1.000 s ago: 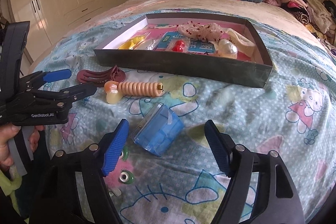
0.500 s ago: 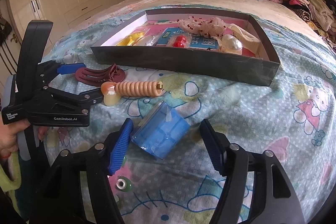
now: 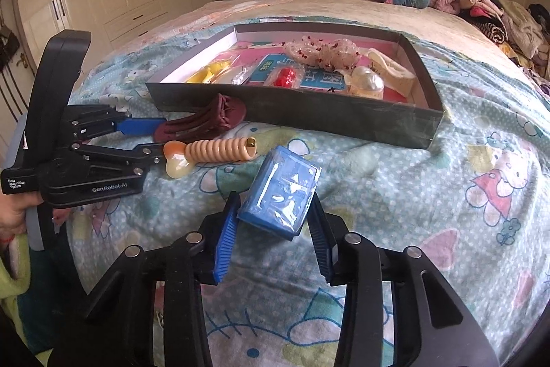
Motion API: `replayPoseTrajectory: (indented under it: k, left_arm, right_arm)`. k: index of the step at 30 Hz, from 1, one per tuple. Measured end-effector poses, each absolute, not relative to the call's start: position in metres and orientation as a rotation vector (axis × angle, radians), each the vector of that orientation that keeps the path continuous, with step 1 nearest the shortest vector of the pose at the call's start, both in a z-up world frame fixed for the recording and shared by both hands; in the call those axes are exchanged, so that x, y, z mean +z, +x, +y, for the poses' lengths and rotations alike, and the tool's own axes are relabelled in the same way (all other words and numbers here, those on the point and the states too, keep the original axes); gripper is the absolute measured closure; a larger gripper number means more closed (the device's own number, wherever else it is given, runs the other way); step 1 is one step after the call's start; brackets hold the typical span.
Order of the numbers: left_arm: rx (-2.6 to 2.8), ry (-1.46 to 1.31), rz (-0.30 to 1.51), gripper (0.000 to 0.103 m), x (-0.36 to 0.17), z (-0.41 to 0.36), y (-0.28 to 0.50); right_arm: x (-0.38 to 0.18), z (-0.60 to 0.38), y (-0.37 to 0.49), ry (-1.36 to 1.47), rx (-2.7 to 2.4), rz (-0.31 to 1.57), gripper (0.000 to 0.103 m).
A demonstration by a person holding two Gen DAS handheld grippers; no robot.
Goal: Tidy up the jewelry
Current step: 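Grasp the maroon hair clip with the left tool while the right tool grasps the blue plastic box, then carry the hair clip with the left tool while the right tool carries the blue box into the tray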
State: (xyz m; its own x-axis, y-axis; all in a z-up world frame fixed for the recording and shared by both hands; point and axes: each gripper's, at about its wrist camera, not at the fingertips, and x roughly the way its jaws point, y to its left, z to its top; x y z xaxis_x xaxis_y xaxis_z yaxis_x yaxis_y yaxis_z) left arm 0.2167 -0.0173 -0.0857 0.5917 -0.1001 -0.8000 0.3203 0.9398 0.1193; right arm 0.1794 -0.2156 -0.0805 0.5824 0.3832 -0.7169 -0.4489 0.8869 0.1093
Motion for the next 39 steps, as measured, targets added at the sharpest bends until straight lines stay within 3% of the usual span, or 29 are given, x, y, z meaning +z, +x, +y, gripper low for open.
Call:
replayPoseTrajectory:
  k: [4, 7, 11, 25, 39]
  left_arm:
    - [-0.264, 0.212, 0.926, 0.083, -0.082, -0.009, 0.214]
    - [-0.282, 0.17, 0.924, 0.096, -0.077, -0.002, 0.211]
    - [-0.322, 0.108, 0.934, 0.1, -0.073, 0.006, 0.206]
    - [-0.352, 0.093, 0.921, 0.102, -0.068, -0.009, 0.202]
    - [-0.359, 0.049, 0.814, 0.103, -0.024, -0.006, 0.198]
  right_arm:
    - [-0.078, -0.22, 0.179, -0.086, 0.471, 0.812, 0.066]
    - [-0.076, -0.222, 0.178, -0.084, 0.461, 0.809, 0.066]
    - [-0.075, -0.224, 0.178, -0.083, 0.452, 0.806, 0.066]
    - [-0.064, -0.226, 0.174, -0.09, 0.439, 0.779, 0.067]
    - [-0.042, -0.233, 0.175, -0.092, 0.419, 0.724, 0.067]
